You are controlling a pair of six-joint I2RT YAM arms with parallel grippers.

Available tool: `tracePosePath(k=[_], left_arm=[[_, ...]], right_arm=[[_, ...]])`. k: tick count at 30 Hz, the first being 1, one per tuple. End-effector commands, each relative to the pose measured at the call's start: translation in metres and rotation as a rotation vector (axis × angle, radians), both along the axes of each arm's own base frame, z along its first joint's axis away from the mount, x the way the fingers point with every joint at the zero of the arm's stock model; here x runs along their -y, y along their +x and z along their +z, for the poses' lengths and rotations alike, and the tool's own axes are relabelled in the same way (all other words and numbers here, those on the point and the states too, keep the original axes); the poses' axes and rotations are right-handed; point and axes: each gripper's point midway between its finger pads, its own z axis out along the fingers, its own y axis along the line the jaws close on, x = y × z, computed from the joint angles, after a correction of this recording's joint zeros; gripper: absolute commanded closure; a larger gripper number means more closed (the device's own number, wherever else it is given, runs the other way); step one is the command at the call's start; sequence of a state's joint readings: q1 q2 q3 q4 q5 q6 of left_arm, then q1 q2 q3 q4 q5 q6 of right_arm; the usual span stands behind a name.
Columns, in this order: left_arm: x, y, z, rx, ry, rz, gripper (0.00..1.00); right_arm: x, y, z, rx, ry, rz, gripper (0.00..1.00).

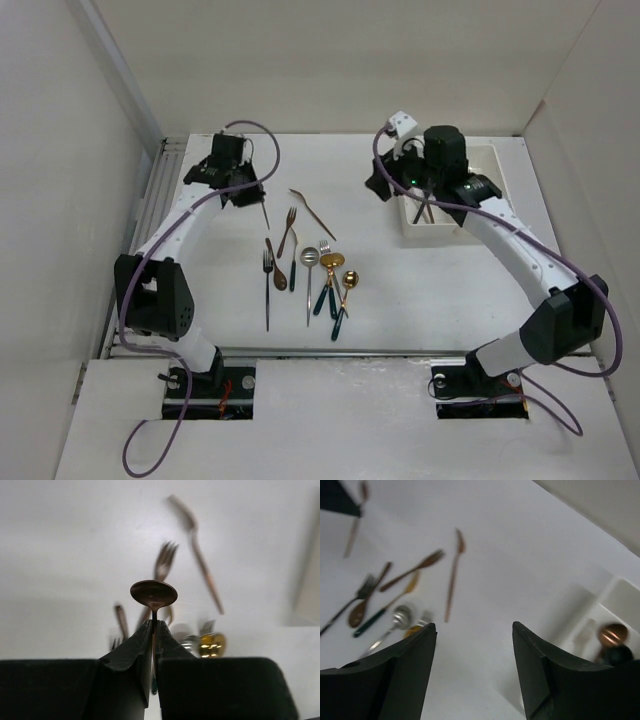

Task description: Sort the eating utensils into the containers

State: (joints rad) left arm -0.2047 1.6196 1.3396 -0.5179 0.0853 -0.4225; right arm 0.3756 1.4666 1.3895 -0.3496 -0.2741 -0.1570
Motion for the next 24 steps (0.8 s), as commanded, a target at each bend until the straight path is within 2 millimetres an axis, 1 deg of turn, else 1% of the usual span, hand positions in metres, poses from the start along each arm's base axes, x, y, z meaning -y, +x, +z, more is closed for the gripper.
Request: tracePosePath(k=[1,2,3,4,5,6,7,8,9,10,11,12,13,14,15,16,17,18,19,20,21,22,23,24], left_arm=[[0.034,0.012,0.096,0.233,-0.104,-0.108,1.00],[0.041,0.014,0.110,0.276,-0.115,-0.122,1.00],[0.050,0.018,0.127,0.341,-0.129,-0.153,1.00],[0.057,0.016,0.145,0.390,-0.149,-0.174,1.00],[0.064,0.015,0.159,0.432,-0.166,-0.194,1.00],[0.072,0.012,0.167,0.455,-0.184,-0.221,1.00],[0.076,0.012,0.181,0.503,-0.201,-0.246,1.00],[0.082,0.008,0.195,0.545,-0.219,-0.267,1.00],[0.087,0.005,0.195,0.548,-0.217,-0.295,1.00],[0.087,0.003,0.205,0.577,-0.222,-0.296,1.00],[0.091,-0.001,0.216,0.617,-0.226,-0.318,1.00],[0.098,-0.004,0.219,0.625,-0.237,-0.337,1.00],[0.097,-0.007,0.224,0.637,-0.240,-0.338,1.00],[0.101,-0.009,0.224,0.639,-0.236,-0.353,1.00],[0.104,-0.014,0.228,0.649,-0.242,-0.364,1.00],[0.103,-0.015,0.231,0.661,-0.244,-0.364,1.00],[0.106,-0.016,0.233,0.674,-0.242,-0.379,1.00],[0.105,-0.019,0.233,0.676,-0.242,-0.379,1.00],[0.106,-0.018,0.230,0.675,-0.241,-0.379,1.00],[0.105,-0.020,0.234,0.684,-0.243,-0.379,1.00],[0.105,-0.020,0.234,0.684,-0.243,-0.379,1.00],[0.104,-0.019,0.234,0.685,-0.238,-0.371,1.00],[0.104,-0.019,0.230,0.676,-0.236,-0.371,1.00],[0.103,-0.019,0.229,0.679,-0.229,-0.376,1.00]], right_arm=[[-0.086,-0.051,0.071,0.176,0.185,0.370,0.32],[-0.104,-0.056,0.073,0.177,0.202,0.415,0.27],[-0.117,-0.063,0.076,0.177,0.210,0.456,0.27],[-0.132,-0.073,0.082,0.169,0.240,0.508,0.27],[-0.139,-0.071,0.097,0.207,0.288,0.526,0.27],[-0.146,-0.071,0.095,0.159,0.341,0.535,0.27],[-0.151,-0.072,0.098,0.152,0.371,0.555,0.27],[-0.158,-0.071,0.094,0.127,0.400,0.575,0.27],[-0.162,-0.075,0.103,0.143,0.407,0.590,0.27],[-0.167,-0.069,0.094,0.116,0.408,0.585,0.27],[-0.174,-0.069,0.093,0.115,0.408,0.583,0.27],[-0.180,-0.064,0.090,0.089,0.417,0.566,0.29],[-0.182,-0.062,0.088,0.075,0.423,0.562,0.30],[-0.184,-0.058,0.087,0.065,0.429,0.544,0.31],[-0.183,-0.049,0.089,0.067,0.436,0.498,0.32],[-0.186,-0.043,0.079,0.040,0.434,0.480,0.34],[-0.188,-0.042,0.080,0.026,0.446,0.476,0.34],[-0.191,-0.044,0.077,0.015,0.447,0.502,0.34],[-0.194,-0.043,0.081,0.011,0.457,0.513,0.35],[-0.197,-0.039,0.075,0.001,0.454,0.511,0.37],[-0.198,-0.041,0.075,-0.009,0.459,0.517,0.38],[-0.200,-0.038,0.075,-0.009,0.459,0.517,0.39],[-0.202,-0.036,0.074,-0.009,0.459,0.517,0.41],[-0.202,-0.036,0.074,-0.017,0.464,0.515,0.43]])
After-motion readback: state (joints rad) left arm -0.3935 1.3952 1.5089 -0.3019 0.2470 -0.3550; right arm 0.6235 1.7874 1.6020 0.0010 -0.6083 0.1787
